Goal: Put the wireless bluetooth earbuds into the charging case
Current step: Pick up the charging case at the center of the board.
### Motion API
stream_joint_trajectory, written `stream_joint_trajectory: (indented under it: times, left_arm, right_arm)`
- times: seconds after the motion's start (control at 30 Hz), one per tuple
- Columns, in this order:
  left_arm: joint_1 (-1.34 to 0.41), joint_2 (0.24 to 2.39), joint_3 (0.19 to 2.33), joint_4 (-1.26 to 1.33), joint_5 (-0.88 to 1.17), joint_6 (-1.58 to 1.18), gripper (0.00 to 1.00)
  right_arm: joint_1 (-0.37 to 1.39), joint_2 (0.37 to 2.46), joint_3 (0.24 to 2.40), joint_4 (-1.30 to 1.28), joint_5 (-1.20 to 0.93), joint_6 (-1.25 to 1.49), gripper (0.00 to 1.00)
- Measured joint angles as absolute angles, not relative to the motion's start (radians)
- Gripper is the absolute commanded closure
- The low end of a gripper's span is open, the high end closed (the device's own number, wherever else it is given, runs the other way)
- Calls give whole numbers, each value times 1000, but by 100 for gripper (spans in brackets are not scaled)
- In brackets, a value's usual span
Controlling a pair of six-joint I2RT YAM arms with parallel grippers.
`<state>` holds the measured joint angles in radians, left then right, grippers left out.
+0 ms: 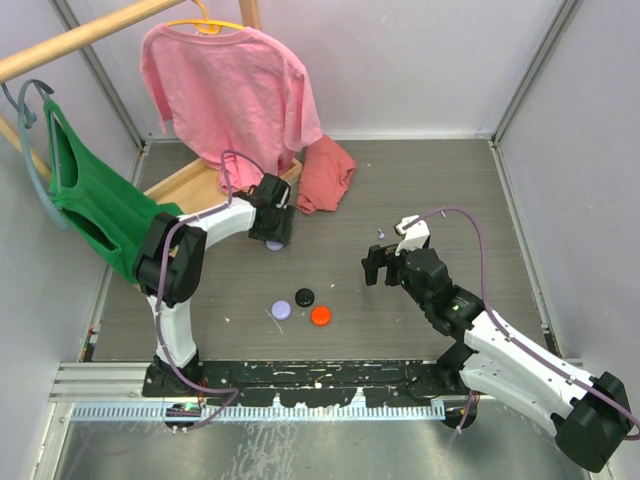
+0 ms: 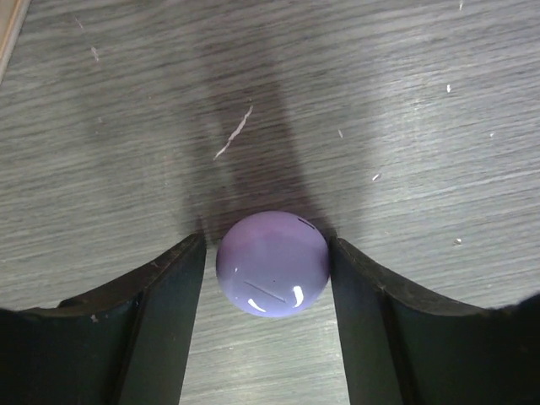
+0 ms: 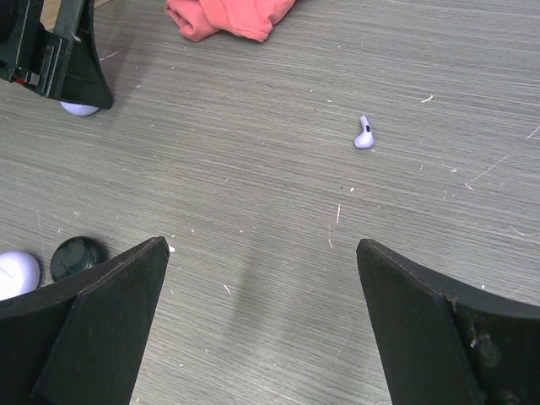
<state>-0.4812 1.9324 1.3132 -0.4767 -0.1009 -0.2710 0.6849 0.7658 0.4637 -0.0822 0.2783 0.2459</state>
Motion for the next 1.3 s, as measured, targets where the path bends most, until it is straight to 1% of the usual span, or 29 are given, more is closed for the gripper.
stream_joint_trajectory:
  times: [0.17,0.37,0.57,0.73,0.9,1.0,1.3]
  left_arm:
    - [-481,1941,1320,-484,-59,-245,49]
    - [-478,1925,1299,-470,47,-169,59]
    - [-510,1883,1243,-459,152,-68,63]
    - [-572,1793,1144,-420,207,44,64]
    - [-627,1641,1041,-339,255,175,65]
    - [-659,1550,999,-287,268,251,64]
    - [-752,1377,871,-163,287,446,61]
  right_arm:
    - [685,767,464,-83,278,246,0]
    - [685,767,464,-83,273,246,0]
    - [685,796,464,-84,252,246,0]
    - [685,835,469,-90,216,260,0]
    - [656,872,492,-96,144,293,0]
    - [615,897,509,-94,81,317,0]
    - [515,920,534,-76,-130,383,3]
